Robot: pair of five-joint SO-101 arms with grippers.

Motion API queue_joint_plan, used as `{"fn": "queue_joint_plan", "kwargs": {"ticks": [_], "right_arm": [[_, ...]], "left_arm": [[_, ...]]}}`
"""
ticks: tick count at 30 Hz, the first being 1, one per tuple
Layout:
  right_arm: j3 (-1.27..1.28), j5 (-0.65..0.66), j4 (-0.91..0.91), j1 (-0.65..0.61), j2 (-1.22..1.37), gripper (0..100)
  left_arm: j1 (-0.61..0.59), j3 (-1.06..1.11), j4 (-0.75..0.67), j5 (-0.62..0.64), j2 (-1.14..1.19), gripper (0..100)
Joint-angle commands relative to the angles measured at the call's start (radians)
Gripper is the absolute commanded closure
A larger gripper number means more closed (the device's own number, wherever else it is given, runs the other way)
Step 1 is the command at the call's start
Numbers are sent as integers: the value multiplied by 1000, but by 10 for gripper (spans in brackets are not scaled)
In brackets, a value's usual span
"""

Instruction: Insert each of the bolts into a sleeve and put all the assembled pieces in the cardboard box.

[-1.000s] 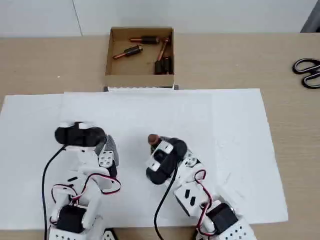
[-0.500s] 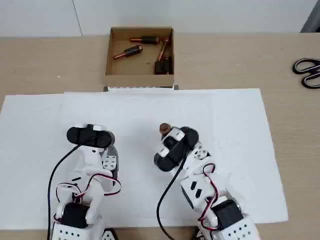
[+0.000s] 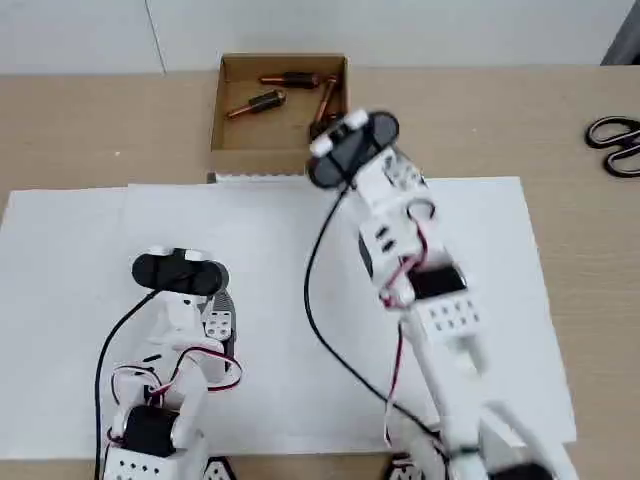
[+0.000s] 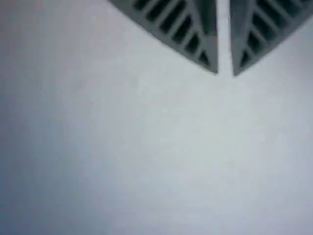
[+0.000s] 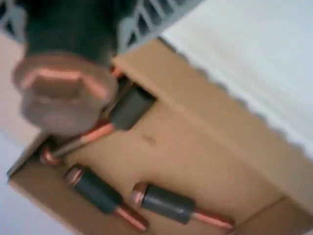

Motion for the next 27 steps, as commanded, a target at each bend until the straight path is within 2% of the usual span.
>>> {"fn": "queue_joint_plan", "kwargs": {"ticks": [1,12,20,27], "right_arm": [[-269,14,-85,12,251,995],[-845,230,-148,2,878,993],[-1096,328,-143,-31,1124,989],[-1102,330,-47,-50,1132,837]], "left_arm": [[-6,-5,5,3,-8,994],[-6,-5,5,3,-8,994],[-6,-5,5,3,-8,994],[-6,-5,5,3,-8,994]]}}
